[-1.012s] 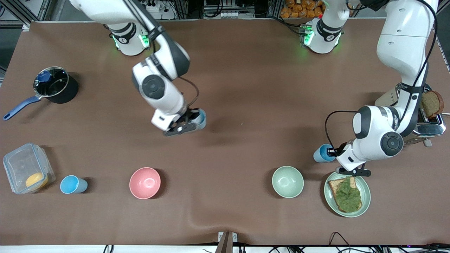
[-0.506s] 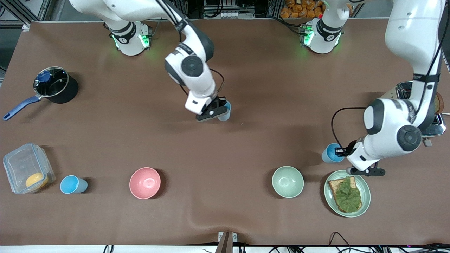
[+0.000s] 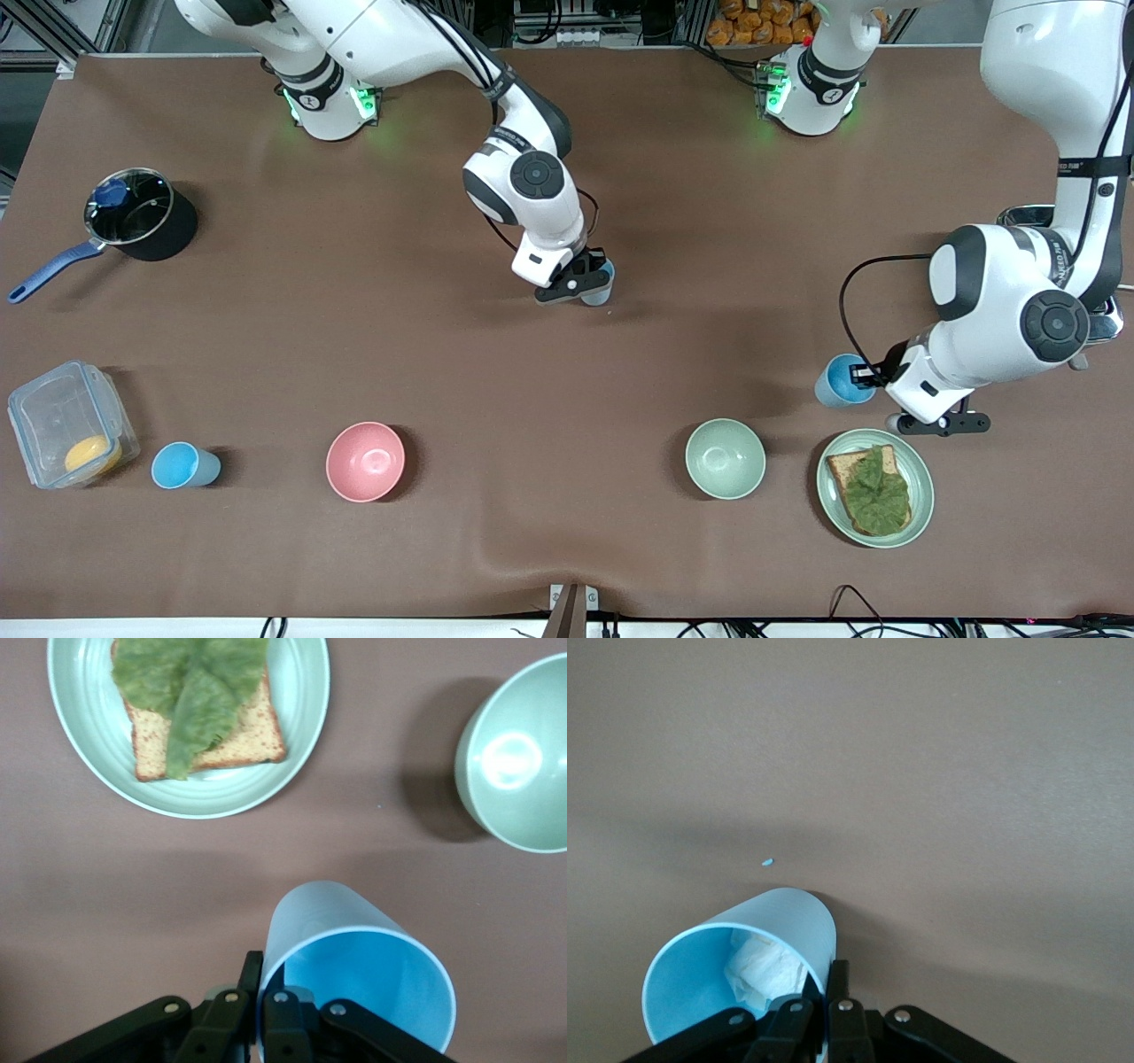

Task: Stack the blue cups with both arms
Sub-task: 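Set the cup down mid-table with the right gripper while the left lifts, then withdraw the right gripper while the left gripper lowers its cup into the other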

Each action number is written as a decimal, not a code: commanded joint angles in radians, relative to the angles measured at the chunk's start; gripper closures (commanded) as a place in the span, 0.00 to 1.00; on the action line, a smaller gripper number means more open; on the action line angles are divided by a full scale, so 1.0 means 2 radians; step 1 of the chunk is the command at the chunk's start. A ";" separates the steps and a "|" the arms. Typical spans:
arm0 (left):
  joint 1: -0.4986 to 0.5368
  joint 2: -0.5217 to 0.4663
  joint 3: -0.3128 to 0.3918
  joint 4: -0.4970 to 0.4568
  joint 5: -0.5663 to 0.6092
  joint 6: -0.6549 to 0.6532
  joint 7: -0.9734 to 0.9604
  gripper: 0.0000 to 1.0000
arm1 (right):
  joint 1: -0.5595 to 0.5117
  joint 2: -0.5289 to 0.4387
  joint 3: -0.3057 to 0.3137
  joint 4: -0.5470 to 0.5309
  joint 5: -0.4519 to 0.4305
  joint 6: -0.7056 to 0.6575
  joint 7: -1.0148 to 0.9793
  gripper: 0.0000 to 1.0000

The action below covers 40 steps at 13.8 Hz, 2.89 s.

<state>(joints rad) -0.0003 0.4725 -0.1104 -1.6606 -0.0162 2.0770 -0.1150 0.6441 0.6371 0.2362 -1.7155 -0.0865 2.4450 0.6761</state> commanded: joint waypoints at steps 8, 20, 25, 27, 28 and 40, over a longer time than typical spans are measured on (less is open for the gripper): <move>0.001 -0.034 -0.031 -0.033 0.004 -0.013 -0.036 1.00 | -0.019 -0.028 -0.002 0.016 0.012 -0.010 0.012 0.00; -0.126 -0.022 -0.117 -0.005 0.010 -0.046 -0.291 1.00 | -0.175 -0.275 -0.014 0.016 0.043 -0.281 -0.033 0.00; -0.198 0.002 -0.116 0.002 0.010 -0.045 -0.349 1.00 | -0.209 -0.319 -0.089 0.017 0.039 -0.350 -0.154 0.00; -0.209 0.012 -0.117 0.002 0.010 -0.037 -0.352 1.00 | -0.221 -0.329 -0.121 0.017 0.046 -0.359 -0.219 0.00; -0.212 0.018 -0.116 0.002 0.010 -0.033 -0.354 1.00 | -0.227 -0.334 -0.131 0.016 0.046 -0.359 -0.249 0.00; -0.225 0.049 -0.115 0.003 0.013 -0.018 -0.351 0.00 | -0.251 -0.335 -0.157 0.019 0.046 -0.362 -0.307 0.00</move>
<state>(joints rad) -0.4412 0.5633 -0.3462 -1.6752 -0.0161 2.0424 -0.7949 0.1639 -0.0055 -0.0874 -1.6618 -0.0083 1.7151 0.0842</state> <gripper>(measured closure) 0.912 0.000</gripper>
